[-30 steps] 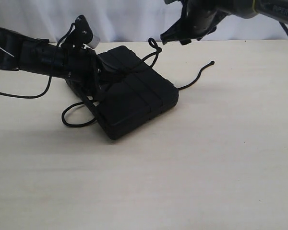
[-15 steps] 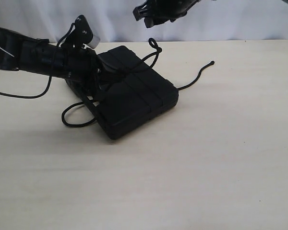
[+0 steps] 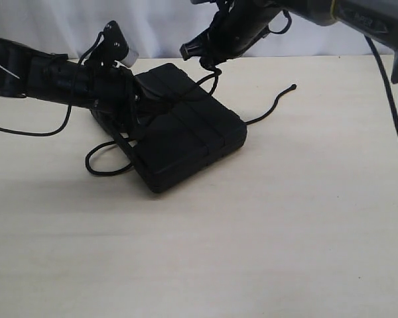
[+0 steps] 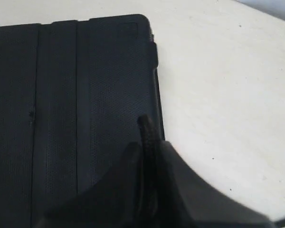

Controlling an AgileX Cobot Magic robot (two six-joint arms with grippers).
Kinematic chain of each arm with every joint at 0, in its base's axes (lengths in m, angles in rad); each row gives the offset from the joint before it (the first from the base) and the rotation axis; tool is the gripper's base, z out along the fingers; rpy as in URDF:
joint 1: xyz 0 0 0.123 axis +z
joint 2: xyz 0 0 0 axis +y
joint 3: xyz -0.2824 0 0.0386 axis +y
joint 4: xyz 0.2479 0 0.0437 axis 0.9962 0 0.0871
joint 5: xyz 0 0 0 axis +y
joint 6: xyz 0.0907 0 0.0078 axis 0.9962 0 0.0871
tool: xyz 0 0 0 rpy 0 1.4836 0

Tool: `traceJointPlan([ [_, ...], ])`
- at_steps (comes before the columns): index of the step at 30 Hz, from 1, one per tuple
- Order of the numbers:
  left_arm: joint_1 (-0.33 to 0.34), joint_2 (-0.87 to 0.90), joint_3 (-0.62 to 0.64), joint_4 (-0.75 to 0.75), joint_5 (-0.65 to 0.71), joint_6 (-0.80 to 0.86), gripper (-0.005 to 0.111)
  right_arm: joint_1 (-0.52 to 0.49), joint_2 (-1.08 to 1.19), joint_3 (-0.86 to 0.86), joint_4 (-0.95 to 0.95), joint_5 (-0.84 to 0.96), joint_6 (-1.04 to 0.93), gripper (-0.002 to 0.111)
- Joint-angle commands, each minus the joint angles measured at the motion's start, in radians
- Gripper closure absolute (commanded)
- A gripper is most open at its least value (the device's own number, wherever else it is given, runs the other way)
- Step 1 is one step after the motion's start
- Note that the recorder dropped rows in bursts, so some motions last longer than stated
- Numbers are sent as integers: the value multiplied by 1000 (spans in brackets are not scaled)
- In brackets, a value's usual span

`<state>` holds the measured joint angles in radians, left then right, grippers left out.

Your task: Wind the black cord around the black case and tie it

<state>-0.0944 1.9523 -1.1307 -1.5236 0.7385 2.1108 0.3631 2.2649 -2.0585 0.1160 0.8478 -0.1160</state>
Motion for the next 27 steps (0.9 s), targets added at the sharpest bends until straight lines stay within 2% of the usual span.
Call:
traceJointPlan([
  [1,0,-5,2,-6,-27,27,107,-30,-29,-9,-116,23,226,104],
  [7,0,-5,2,-6,-64,27,107,-35,-66,-9,-388,250,348,104],
  [11,0,-9,-1,-3,-53,27,107,-35,-65,-9,-395,359,332,104],
  [15,-4,-26,-1,42,-78,27,107,-35,-70,-9,-387,373,330,104],
  [19,-50,-41,-1,81,-217,27,107,-35,-82,-9,-383,373,330,103],
  [22,-112,-50,1,275,-387,27,107,-35,-98,-9,-381,373,334,94],
  [24,-158,-50,3,393,-482,27,107,-35,-111,-9,-363,373,334,82],
  [27,-237,-50,3,460,-653,27,107,-35,-126,-9,-337,373,334,62],
])
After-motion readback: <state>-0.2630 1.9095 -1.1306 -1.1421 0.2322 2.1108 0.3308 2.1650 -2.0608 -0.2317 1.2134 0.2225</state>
